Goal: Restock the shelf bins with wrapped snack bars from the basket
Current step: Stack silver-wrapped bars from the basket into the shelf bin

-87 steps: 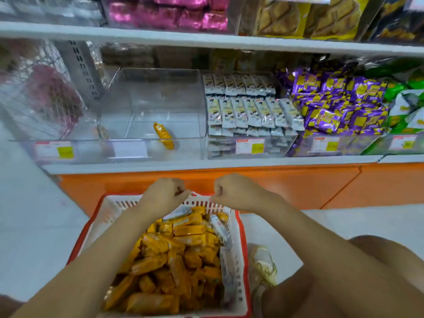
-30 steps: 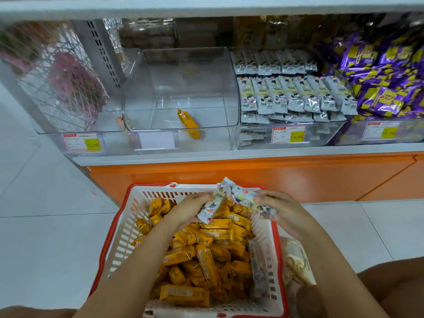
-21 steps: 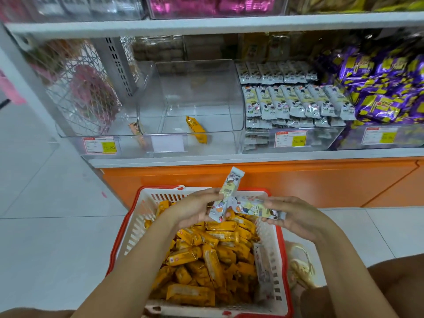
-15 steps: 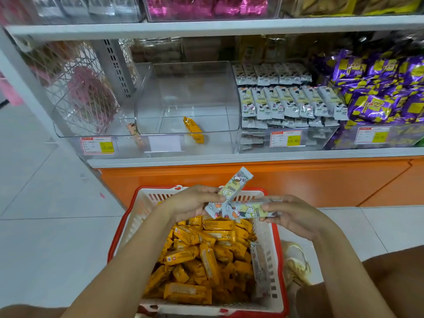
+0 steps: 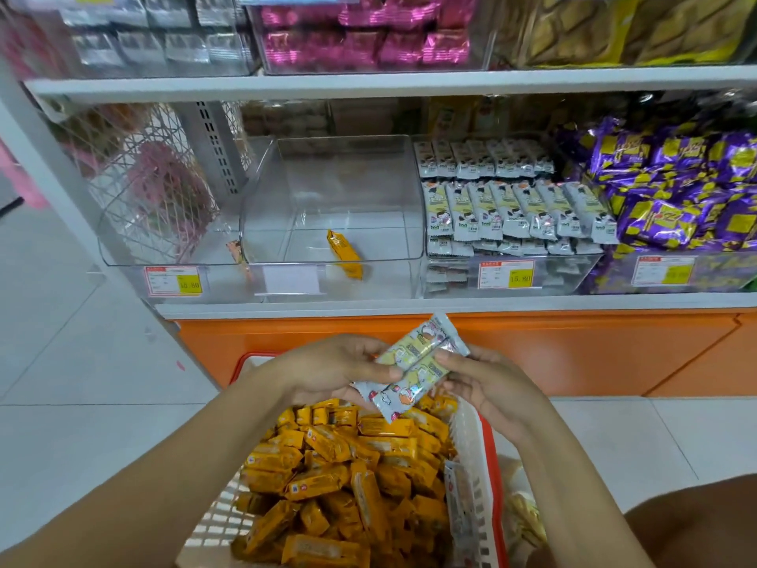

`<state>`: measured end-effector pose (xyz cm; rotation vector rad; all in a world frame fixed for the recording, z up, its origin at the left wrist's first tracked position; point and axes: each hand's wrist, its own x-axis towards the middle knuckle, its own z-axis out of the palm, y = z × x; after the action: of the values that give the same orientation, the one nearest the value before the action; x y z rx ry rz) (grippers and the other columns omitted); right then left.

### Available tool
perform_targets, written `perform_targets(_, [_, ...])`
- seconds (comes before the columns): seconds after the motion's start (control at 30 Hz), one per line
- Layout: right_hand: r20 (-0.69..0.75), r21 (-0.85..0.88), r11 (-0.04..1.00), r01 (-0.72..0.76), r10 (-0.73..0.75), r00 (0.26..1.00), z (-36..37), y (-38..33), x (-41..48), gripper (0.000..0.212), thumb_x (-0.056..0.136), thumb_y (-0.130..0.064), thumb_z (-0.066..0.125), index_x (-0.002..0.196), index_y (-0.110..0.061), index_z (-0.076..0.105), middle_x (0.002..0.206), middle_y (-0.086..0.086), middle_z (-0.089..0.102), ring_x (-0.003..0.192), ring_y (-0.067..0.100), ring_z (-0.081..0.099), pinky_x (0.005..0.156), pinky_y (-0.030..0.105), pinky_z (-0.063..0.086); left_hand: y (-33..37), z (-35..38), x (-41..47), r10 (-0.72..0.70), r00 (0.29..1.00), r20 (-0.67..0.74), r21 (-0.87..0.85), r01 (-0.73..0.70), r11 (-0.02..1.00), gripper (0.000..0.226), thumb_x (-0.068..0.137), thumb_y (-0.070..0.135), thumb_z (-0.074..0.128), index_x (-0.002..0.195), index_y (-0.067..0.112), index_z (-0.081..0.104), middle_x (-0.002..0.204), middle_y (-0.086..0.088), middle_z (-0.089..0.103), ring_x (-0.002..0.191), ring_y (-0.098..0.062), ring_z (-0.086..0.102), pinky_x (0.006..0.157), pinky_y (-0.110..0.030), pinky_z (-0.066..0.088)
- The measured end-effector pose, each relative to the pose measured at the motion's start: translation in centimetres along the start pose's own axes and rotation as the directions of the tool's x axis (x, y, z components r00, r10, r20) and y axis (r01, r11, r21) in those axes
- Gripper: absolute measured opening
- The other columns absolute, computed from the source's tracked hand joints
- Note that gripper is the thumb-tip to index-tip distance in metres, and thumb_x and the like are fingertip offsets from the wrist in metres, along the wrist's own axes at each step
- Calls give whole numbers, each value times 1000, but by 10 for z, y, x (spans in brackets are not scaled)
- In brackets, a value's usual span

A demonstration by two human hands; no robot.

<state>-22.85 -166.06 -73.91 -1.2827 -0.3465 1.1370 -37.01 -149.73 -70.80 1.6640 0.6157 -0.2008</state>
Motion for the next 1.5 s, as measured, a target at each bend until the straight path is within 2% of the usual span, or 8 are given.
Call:
perform_targets(0.23, [-53,-326,934,148,-174,983,45,-41,5,41,76,-20,78,112,-13,60,109,6,67,84,24,67,67,23,56,6,-28,-19,54,997,-57,-56,-57,997,33,83,10,70,116,12,65,105,-4,72,88,-13,69,65,-19,52])
perform_targets(0.33, [111,-848,437,299,-406,907,59,-64,1,81,66,-39,85,133,-38,40,124,-18,41,103,2,46,84,20,41,7,-47,-28,77,995,-59,3,-77,997,24,81,10,71,105,9,69,95,-4,73,74,-9,67,57,-15,48])
perform_targets(0.43, [469,-881,-113,459,-338,816,76,-81,5,92,70,-43,81,145,-41,27,135,-17,30,115,2,22,94,21,27,9,-69,-35,81,996,-31,87,-79,993,29,74,20,80,100,11,71,98,-5,73,78,-10,65,65,-20,47])
perform_targets(0.67, [736,-663,-445,602,-238,634,87,-77,32,69,67,-25,79,131,-18,53,126,-2,55,120,15,33,100,33,35,18,-81,-37,100,995,-14,134,-97,986,17,82,10,70,99,10,70,86,2,70,71,-4,60,57,-12,43])
perform_targets(0.83, [653,-756,-361,547,-342,676,77,-107,31,61,72,-26,73,128,-25,49,118,-10,46,114,9,38,91,21,33,36,-76,-28,189,972,-141,-9,-192,981,40,80,40,66,108,13,68,104,-6,72,98,-24,67,91,-35,51])
perform_targets(1.03, [287,-955,-109,275,-567,772,44,-142,22,63,78,-41,74,132,-21,47,119,-5,49,109,14,44,83,24,35,62,-79,12,299,789,-537,32,-335,942,22,94,35,55,92,20,71,87,4,73,87,-14,68,80,-21,51])
perform_targets(1.2, [-63,-984,168,56,-630,774,17,-167,23,52,81,-41,72,117,-7,57,101,12,61,92,27,55,70,37,43,67,-74,54,438,750,-495,448,-211,869,16,93,16,59,100,9,71,92,-2,70,71,-3,59,59,-2,38])
perform_targets(1.5, [-306,-942,288,-171,-534,788,12,-209,100,48,84,-49,66,79,-2,55,68,10,57,60,20,50,50,30,38,68,-38,96,464,790,-401,410,-298,862,29,91,32,60,117,21,67,110,8,69,92,-2,60,78,-6,43])
